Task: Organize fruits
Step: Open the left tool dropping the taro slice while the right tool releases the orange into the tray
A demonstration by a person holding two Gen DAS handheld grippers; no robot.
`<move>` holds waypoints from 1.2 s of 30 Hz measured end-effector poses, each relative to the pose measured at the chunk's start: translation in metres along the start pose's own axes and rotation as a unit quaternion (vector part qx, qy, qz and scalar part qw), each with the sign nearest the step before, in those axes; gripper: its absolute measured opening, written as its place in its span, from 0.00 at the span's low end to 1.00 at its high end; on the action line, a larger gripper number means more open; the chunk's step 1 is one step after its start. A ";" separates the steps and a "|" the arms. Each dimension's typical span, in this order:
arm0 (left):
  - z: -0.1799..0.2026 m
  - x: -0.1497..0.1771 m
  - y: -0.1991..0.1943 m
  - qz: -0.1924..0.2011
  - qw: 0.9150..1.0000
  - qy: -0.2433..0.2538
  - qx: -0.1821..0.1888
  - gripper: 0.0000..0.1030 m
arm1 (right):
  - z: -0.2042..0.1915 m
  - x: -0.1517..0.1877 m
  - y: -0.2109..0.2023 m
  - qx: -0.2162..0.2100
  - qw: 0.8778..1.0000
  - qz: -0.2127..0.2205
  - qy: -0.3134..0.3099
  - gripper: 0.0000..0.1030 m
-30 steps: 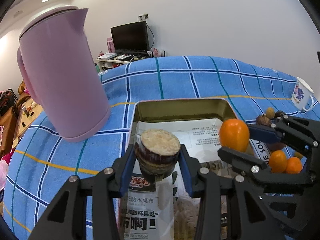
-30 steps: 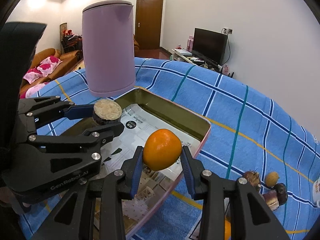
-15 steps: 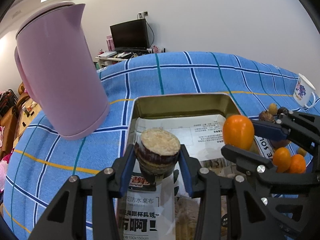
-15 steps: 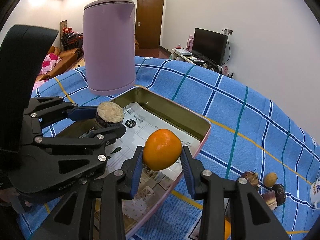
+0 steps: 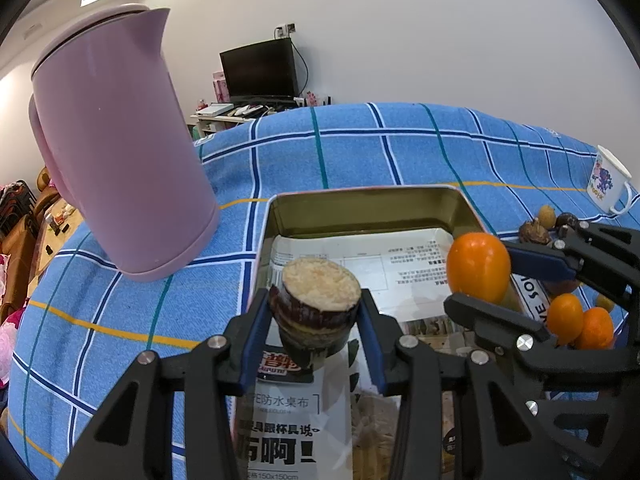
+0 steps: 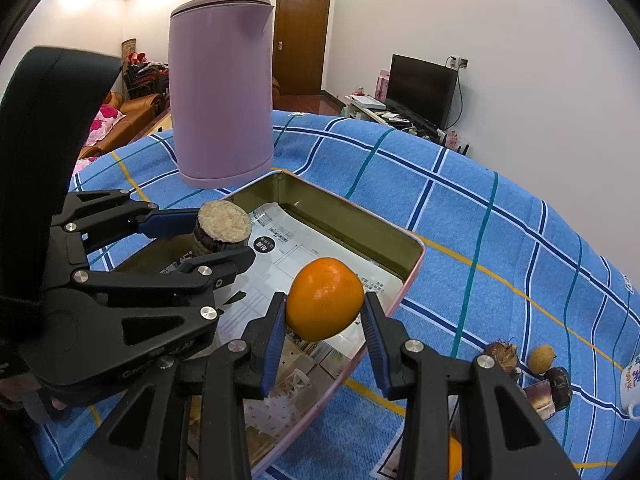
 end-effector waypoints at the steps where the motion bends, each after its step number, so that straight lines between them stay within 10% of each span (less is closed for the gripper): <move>1: 0.000 0.000 0.000 0.000 1.000 0.000 0.000 0.43 | 0.000 0.000 0.000 0.000 1.000 0.000 0.000 0.38; 17: -0.001 0.001 -0.011 0.013 1.000 0.001 -0.004 0.47 | 0.004 0.004 -0.008 0.002 1.000 0.004 0.007 0.53; 24: -0.003 0.005 -0.026 0.036 0.999 -0.009 -0.016 0.77 | 0.005 0.013 -0.023 0.000 1.000 0.014 0.013 0.59; 36: 0.026 0.015 -0.046 0.045 0.999 0.002 0.006 0.77 | 0.023 0.046 -0.060 0.008 0.999 0.032 0.027 0.61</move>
Point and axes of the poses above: each gripper's, at about its wrist camera, not at the fingertips, and y roughly the way its jaws point, z to its right, x to its underside, the point moved 4 cm from there along y, roughly the way its jaws point, and after that the axes turned 14 degrees about -z, right-handed, at the moved point
